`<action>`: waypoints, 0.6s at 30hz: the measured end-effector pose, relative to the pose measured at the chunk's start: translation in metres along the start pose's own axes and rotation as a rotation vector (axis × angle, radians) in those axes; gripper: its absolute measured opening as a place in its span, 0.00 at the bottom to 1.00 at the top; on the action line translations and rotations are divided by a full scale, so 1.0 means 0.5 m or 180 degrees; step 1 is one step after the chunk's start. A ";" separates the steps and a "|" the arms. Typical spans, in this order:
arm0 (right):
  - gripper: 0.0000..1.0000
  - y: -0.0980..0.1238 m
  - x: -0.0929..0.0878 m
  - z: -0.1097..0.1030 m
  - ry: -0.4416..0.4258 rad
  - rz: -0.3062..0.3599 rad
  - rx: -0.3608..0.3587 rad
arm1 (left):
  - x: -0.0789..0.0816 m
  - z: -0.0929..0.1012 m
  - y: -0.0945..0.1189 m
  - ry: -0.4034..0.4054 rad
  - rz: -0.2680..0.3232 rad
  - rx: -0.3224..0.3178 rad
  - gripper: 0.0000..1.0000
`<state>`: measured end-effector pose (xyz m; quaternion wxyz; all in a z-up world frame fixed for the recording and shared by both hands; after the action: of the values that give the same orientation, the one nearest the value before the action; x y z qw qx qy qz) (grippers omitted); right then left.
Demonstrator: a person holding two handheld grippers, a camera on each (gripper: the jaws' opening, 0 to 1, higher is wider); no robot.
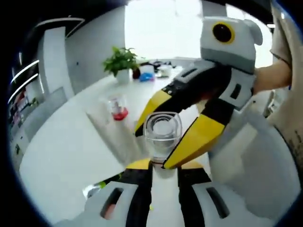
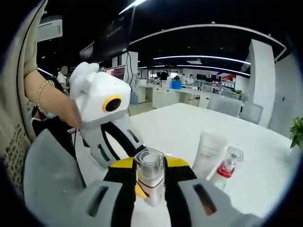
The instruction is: Arrange the skincare products in the storage area until every visible bottle or jar stands upright without overlapping.
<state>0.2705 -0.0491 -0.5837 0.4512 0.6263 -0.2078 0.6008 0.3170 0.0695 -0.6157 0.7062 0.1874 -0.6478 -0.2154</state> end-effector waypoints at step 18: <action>0.25 0.009 -0.072 0.049 -0.0299 -0.0244 -0.0301 | -0.049 -0.061 -0.089 0.0110 0.0018 0.0059 0.16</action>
<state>0.2736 -0.0814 -0.6127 0.4927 0.6394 -0.2327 0.5426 0.3430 0.0452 -0.6628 0.7161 0.1958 -0.6381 -0.2041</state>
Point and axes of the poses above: the point that each gripper's makers call its tool centre point, and the gripper's own axes: y roughly backward along the fingers, z roughly to its right, x roughly out of its top, the point moved 10 cm from there along y, roughly backward along the fingers, and after that the axes turned 10 degrees about -x, right-handed, at the moved point
